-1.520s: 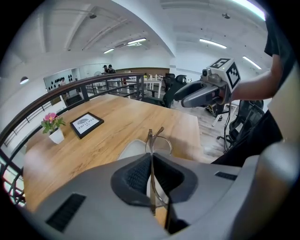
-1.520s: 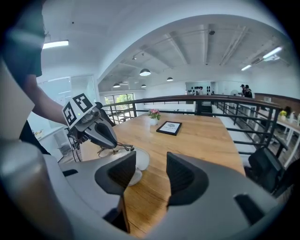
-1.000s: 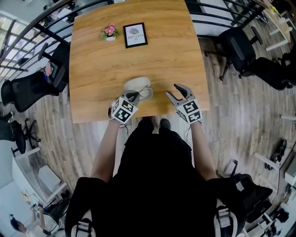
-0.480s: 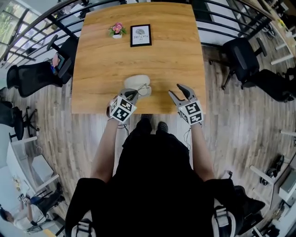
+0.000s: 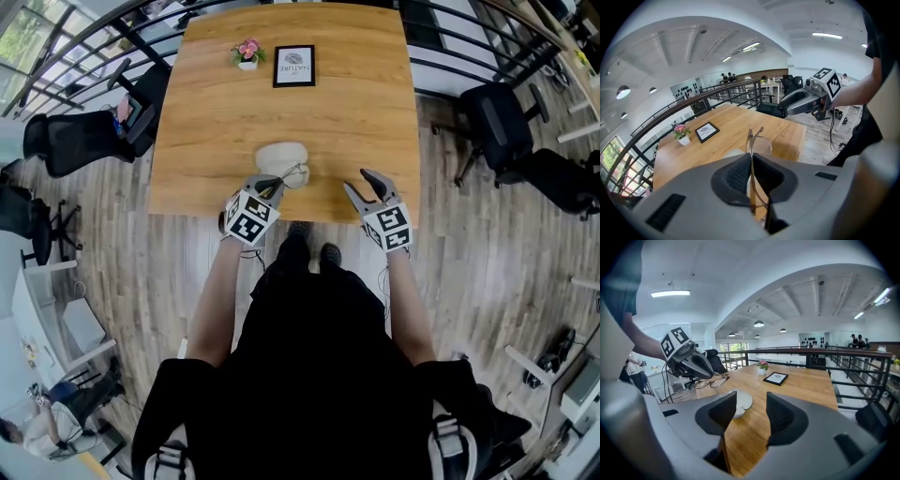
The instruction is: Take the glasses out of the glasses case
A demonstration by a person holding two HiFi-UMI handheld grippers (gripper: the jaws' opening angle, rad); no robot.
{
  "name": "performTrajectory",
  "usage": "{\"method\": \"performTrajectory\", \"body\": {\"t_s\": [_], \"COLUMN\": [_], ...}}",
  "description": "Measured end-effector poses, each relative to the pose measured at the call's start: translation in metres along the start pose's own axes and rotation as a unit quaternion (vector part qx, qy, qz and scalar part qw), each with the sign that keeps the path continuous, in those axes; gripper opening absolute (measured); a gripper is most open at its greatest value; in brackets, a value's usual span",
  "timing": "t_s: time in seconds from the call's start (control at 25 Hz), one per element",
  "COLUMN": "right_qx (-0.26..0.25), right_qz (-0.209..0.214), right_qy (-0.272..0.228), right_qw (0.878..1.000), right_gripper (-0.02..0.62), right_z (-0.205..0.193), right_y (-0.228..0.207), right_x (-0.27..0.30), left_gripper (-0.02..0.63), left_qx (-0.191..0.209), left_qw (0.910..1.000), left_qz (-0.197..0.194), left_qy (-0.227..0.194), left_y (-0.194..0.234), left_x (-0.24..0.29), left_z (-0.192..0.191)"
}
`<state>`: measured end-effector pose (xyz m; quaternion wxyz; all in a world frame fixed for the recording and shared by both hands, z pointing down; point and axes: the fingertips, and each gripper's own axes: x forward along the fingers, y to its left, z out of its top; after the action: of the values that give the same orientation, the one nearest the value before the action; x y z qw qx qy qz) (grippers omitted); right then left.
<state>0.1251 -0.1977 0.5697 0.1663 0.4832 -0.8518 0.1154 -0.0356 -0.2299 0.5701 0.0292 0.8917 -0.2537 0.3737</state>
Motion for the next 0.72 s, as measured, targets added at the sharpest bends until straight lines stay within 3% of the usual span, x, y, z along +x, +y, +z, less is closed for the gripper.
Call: {"method": "performTrajectory", "body": {"t_s": [0.72], "right_qx": [-0.005], "right_qz": [0.002], "right_qy": [0.004], "right_qw": [1.0], "right_gripper": [0.202], "right_z": [-0.006], "right_y": [0.012], "right_x": [-0.01], "left_gripper": [0.032], "left_qx": [-0.005], "left_qw": [1.0], "left_qz": [-0.001], "left_qy": [-0.007], "left_y": [-0.016], "left_x": [-0.009], "left_z": [-0.006]}}
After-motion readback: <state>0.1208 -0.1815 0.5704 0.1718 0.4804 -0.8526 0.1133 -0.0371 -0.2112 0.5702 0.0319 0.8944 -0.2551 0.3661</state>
